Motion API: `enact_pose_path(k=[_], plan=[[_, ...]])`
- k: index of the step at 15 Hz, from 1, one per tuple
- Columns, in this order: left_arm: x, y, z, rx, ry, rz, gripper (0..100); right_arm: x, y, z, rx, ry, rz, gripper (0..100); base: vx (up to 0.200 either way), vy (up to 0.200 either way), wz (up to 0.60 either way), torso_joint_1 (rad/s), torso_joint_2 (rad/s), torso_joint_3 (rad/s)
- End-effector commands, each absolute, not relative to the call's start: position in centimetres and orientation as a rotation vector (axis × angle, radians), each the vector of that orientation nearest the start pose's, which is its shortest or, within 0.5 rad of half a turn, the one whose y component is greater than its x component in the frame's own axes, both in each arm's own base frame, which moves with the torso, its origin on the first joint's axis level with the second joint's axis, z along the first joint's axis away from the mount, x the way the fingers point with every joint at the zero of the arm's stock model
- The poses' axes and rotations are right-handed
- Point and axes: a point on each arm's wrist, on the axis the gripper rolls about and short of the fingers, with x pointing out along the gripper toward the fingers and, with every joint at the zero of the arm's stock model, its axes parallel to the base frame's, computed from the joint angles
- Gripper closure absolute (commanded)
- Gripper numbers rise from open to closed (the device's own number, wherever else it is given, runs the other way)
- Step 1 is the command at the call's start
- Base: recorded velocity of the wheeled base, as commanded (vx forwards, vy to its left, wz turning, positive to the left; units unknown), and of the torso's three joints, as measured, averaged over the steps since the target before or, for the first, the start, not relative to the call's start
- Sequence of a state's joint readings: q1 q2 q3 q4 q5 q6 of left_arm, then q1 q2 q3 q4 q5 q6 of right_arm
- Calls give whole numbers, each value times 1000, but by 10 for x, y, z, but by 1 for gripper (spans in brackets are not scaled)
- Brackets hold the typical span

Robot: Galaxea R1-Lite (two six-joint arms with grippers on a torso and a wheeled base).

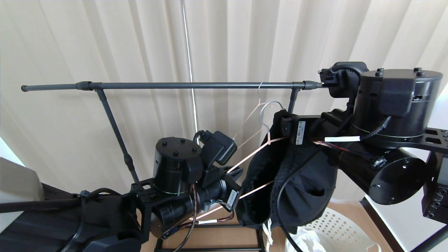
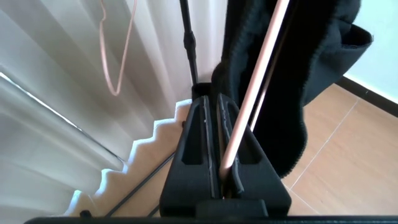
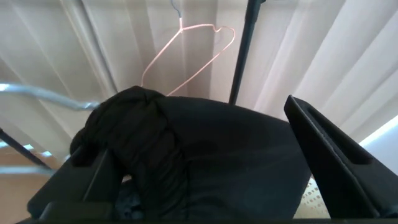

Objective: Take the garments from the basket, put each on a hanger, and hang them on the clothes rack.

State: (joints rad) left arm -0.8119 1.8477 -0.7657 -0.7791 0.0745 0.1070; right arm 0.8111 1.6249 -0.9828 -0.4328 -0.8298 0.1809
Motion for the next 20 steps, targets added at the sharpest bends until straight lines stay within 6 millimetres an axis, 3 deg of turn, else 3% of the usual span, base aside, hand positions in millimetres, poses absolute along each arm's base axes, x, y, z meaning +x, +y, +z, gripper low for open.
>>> enact_pose_path(k=[1,9,20], plan=[[223,-234,143,231,233,-752,100,218,199,238,34,136,-45,0,0,0,0,0,0,0],[225,-237,148,210,195,-751,100,221,204,222,-4,175,-27,0,0,0,0,0,0,0],[255,-223,149,157,199,-647,100,208,202,222,-9,184,34,0,0,0,0,0,0,0]])
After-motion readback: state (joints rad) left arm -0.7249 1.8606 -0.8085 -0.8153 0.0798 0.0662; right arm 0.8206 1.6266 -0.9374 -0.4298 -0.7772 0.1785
